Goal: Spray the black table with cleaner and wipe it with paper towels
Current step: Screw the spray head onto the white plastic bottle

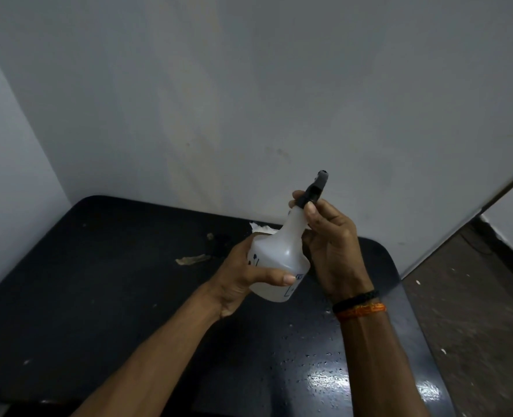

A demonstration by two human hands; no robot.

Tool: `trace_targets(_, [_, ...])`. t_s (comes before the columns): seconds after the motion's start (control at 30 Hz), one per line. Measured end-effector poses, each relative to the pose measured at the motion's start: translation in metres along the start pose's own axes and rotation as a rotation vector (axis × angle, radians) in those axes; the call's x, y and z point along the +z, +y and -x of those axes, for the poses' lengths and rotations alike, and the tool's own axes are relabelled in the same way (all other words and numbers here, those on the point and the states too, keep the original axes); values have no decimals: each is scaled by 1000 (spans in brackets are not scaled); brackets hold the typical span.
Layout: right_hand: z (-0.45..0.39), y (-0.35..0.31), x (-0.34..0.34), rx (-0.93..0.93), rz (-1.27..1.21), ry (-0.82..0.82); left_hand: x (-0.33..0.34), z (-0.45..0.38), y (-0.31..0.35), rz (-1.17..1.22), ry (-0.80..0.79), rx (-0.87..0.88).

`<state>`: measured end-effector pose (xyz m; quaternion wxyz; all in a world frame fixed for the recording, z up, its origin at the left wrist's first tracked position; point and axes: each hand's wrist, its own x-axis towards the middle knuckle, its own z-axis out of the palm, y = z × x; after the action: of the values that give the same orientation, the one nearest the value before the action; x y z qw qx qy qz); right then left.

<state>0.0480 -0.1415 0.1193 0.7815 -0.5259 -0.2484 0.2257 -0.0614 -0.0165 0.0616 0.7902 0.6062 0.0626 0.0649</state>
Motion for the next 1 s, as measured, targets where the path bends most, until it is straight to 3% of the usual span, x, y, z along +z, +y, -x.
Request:
trace_targets(0.37, [2,-5,-4,50,36,-54,-2,1,-5,-51,20,12])
trace_targets(0.57, [1,1,0,-2,69,51,-1,-1,-7,-76,56,34])
trace_targets(0.87, [1,2,-3,-13,-24,38,-1,-2,-10,-65,80,40])
trace_targets(1.0, [1,4,4,-49,-72,112,1,-3,-11,-68,82,49])
